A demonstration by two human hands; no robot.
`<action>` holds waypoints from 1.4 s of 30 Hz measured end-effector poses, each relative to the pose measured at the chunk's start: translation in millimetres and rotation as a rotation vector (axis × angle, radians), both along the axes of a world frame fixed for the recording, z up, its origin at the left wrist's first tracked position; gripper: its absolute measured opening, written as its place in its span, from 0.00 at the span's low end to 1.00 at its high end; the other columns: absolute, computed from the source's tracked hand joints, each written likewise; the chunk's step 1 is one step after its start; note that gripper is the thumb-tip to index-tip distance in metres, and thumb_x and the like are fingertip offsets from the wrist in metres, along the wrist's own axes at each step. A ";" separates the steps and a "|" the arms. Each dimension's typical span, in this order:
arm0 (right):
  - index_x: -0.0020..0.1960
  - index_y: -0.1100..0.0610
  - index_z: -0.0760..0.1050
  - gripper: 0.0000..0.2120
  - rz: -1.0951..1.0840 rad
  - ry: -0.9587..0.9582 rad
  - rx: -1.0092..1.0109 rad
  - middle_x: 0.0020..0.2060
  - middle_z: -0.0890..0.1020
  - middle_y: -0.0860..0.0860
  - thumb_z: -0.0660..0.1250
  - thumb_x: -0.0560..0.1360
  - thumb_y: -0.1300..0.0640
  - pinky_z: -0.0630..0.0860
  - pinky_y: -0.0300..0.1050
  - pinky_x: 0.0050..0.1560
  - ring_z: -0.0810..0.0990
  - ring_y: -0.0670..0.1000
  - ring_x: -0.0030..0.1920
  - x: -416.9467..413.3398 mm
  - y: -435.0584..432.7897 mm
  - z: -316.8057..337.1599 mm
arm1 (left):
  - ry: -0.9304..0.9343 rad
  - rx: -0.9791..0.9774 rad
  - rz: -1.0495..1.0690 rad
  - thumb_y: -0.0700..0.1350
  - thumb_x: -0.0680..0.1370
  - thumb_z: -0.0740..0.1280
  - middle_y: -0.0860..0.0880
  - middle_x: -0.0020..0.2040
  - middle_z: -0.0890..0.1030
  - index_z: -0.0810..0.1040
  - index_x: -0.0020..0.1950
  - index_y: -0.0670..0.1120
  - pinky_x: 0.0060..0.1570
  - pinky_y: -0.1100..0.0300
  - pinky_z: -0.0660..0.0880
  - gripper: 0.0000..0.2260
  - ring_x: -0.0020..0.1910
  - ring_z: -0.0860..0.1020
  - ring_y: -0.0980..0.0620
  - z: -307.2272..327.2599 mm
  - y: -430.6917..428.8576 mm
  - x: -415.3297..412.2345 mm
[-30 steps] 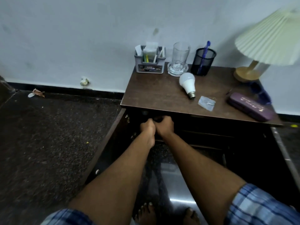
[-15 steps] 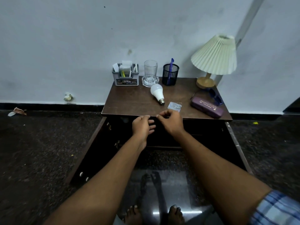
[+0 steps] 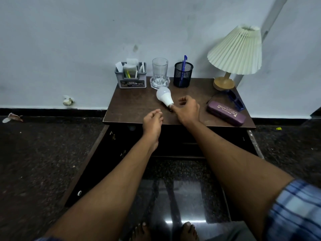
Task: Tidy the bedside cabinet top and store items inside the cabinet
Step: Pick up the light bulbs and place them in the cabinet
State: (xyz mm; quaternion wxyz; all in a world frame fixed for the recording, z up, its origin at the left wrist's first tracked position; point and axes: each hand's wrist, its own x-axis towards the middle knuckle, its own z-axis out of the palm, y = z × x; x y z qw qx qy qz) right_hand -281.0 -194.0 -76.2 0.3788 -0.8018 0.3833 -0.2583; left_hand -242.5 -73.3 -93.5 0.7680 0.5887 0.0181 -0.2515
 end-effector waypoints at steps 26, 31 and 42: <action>0.49 0.62 0.82 0.14 0.049 0.187 -0.070 0.45 0.85 0.59 0.77 0.71 0.52 0.74 0.44 0.39 0.84 0.58 0.45 31.7 10.6 -1.7 | 0.071 -0.087 -0.002 0.38 0.81 0.62 0.46 0.46 0.79 0.76 0.55 0.44 0.51 0.65 0.74 0.05 0.49 0.78 0.51 -1.9 -4.0 22.4; 0.49 0.59 0.85 0.11 0.173 0.055 -0.049 0.42 0.87 0.53 0.76 0.72 0.52 0.79 0.43 0.43 0.83 0.50 0.42 10.5 21.0 4.5 | 0.128 -0.138 -0.027 0.41 0.82 0.62 0.38 0.63 0.79 0.73 0.66 0.42 0.65 0.54 0.72 0.12 0.63 0.78 0.42 5.0 6.0 18.6; 0.56 0.61 0.83 0.10 0.500 -0.093 0.284 0.41 0.85 0.50 0.73 0.77 0.59 0.78 0.38 0.43 0.80 0.43 0.38 -36.7 39.6 7.1 | 0.102 -0.227 -0.002 0.46 0.81 0.66 0.41 0.61 0.80 0.73 0.69 0.44 0.57 0.50 0.78 0.17 0.56 0.82 0.42 25.2 51.3 6.0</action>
